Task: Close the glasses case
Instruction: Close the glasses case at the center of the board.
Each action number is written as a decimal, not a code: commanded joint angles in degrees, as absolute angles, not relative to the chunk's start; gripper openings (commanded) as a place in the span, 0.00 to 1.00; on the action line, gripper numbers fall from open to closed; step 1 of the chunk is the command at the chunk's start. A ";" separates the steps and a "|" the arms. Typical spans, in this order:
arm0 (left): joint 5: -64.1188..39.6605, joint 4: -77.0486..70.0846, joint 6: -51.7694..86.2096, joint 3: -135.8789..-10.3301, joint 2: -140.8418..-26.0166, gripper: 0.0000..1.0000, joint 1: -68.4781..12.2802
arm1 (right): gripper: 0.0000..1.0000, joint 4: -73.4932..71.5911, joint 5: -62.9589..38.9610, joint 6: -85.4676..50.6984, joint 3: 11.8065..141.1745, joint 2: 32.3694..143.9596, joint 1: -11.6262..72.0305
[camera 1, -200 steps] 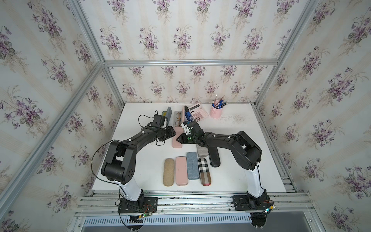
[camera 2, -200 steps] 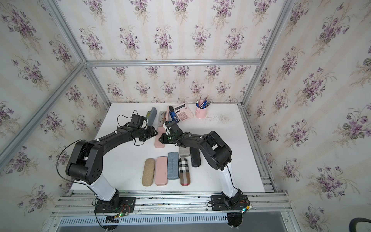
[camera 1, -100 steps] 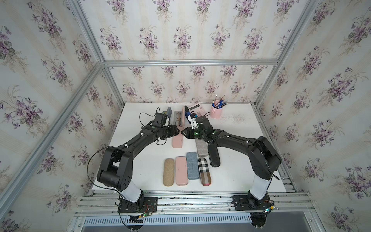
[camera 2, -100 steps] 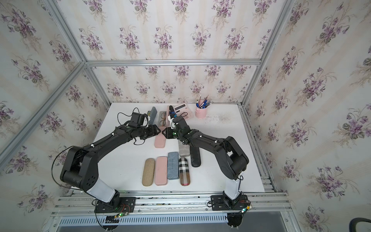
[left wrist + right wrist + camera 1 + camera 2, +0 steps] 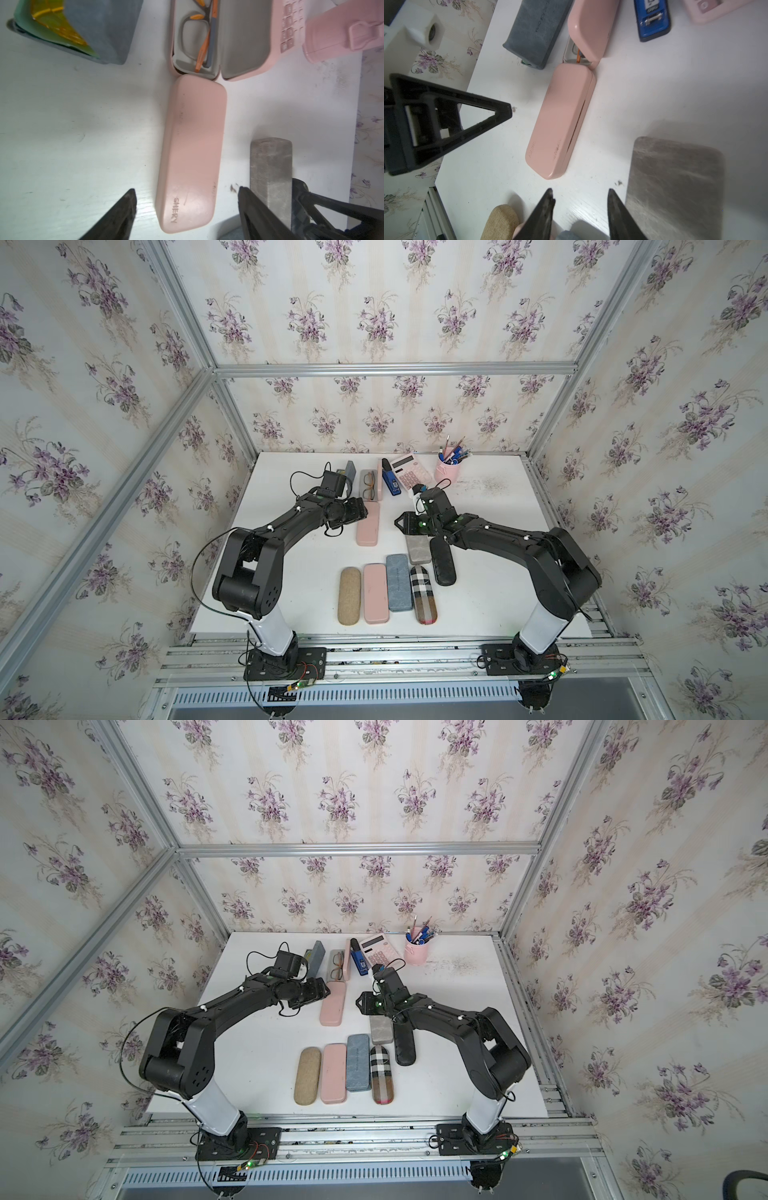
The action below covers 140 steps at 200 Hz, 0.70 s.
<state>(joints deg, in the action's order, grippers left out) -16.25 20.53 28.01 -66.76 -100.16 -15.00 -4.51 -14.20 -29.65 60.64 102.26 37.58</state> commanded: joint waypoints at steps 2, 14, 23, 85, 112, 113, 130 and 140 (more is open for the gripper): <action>-16.58 20.11 28.55 -66.30 -102.13 0.76 -14.53 | 0.43 -8.94 -18.55 -31.67 63.35 107.33 38.51; -16.65 18.78 28.61 -65.59 -102.71 0.75 -14.41 | 0.43 -9.22 -18.89 -31.88 65.77 110.05 39.55; -16.83 17.74 28.43 -65.35 -103.27 0.75 -14.41 | 0.43 -8.86 -18.87 -32.10 67.97 112.31 40.07; -18.64 17.07 28.31 -65.97 -108.14 0.62 -14.41 | 0.41 -6.10 -18.37 -34.17 76.68 121.67 41.48; -19.46 16.04 28.15 -64.38 -108.08 0.57 -14.41 | 0.38 -7.01 -18.55 -34.46 76.20 122.26 42.09; -19.49 15.94 28.14 -64.38 -108.05 0.57 -14.41 | 0.38 -6.98 -18.50 -34.46 76.20 122.26 42.09; -20.21 15.09 28.06 -63.27 -107.84 0.56 -14.67 | 0.35 -6.91 -18.54 -34.41 76.20 122.51 42.57; -20.22 14.94 27.90 -62.94 -107.86 0.50 -14.93 | 0.35 -7.07 -18.46 -34.54 76.06 122.52 42.80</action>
<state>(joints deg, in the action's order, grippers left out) -19.70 13.98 28.58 -64.01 -107.53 -14.39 -6.20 -17.91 -34.59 76.05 121.93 42.04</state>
